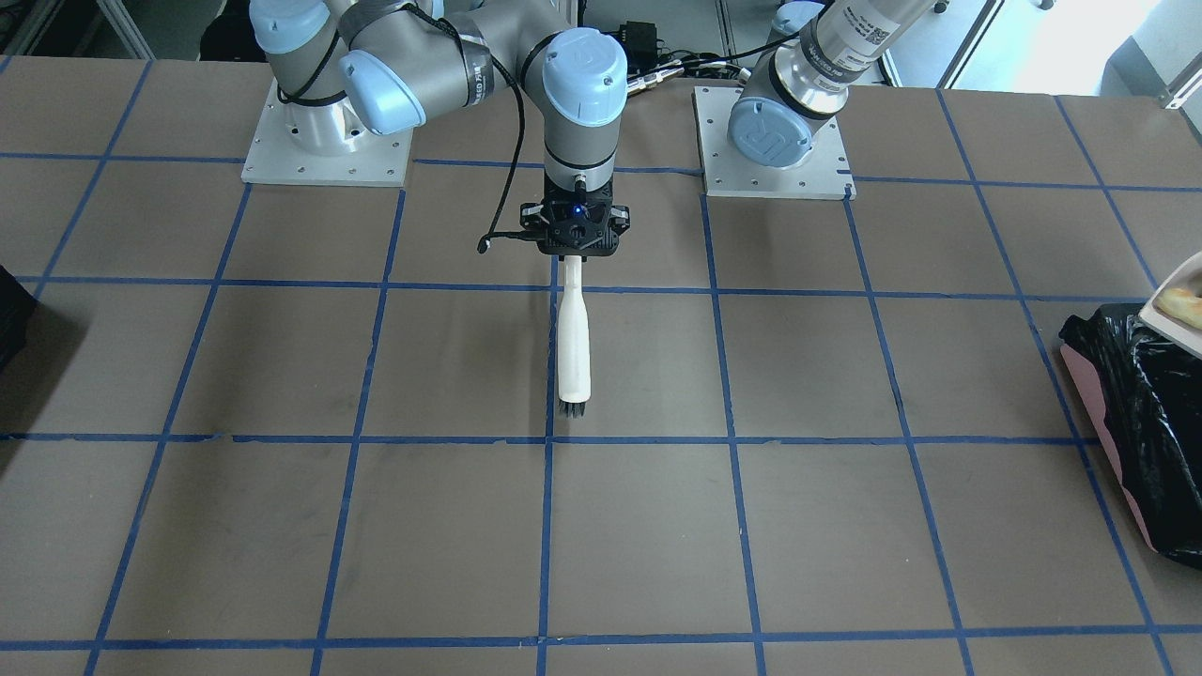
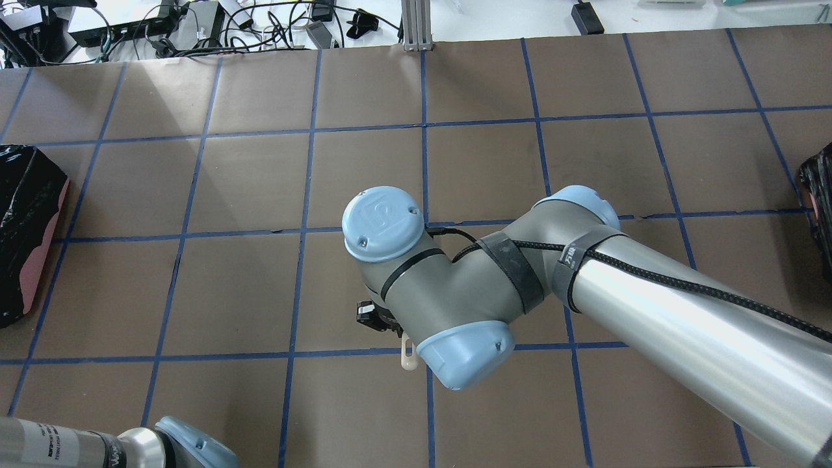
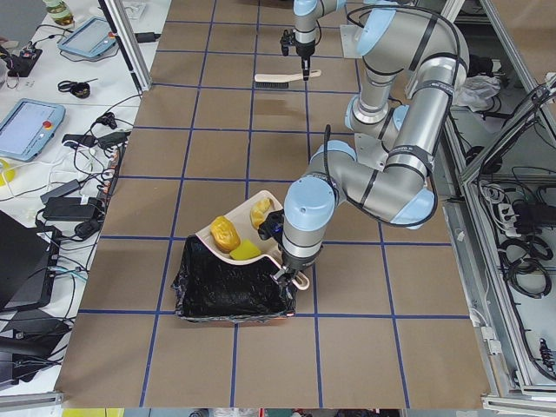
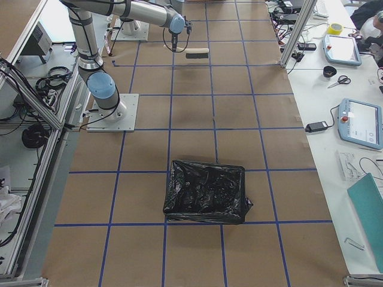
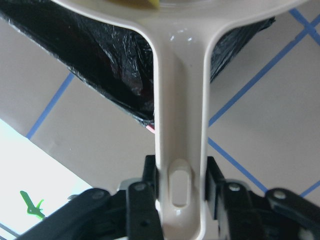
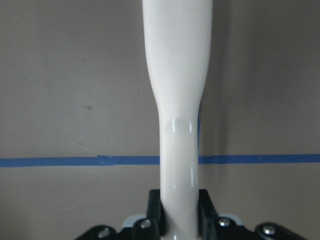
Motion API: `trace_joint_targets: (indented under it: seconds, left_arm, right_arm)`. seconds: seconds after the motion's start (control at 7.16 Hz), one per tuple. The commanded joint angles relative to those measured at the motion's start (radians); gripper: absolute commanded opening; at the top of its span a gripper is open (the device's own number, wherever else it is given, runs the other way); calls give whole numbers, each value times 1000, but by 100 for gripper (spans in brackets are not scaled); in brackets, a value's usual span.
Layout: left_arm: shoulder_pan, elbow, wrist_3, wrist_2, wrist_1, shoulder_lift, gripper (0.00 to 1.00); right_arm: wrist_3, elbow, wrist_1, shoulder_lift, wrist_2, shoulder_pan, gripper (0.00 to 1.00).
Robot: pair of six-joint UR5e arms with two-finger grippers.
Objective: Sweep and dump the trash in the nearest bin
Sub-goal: 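Tip the dustpan over the black trash bag with the left gripper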
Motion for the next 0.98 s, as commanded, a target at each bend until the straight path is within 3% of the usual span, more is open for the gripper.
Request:
trace_joint_targets:
  seconds: [0.0, 0.28, 0.56, 0.84]
  left_arm:
    - [51, 36, -40, 88, 7, -58, 0]
    - [52, 48, -71, 201, 59, -96, 0]
    - [36, 36, -93, 225, 105, -98, 0]
    - [-66, 37, -129, 385, 171, -93, 0]
  right_arm:
    - [-4, 3, 1, -5, 0, 1, 0]
    - [-17, 40, -2, -4, 2, 1, 0]
    - [-21, 41, 3, -1, 6, -1, 0]
    - [18, 41, 10, -2, 6, -1, 0]
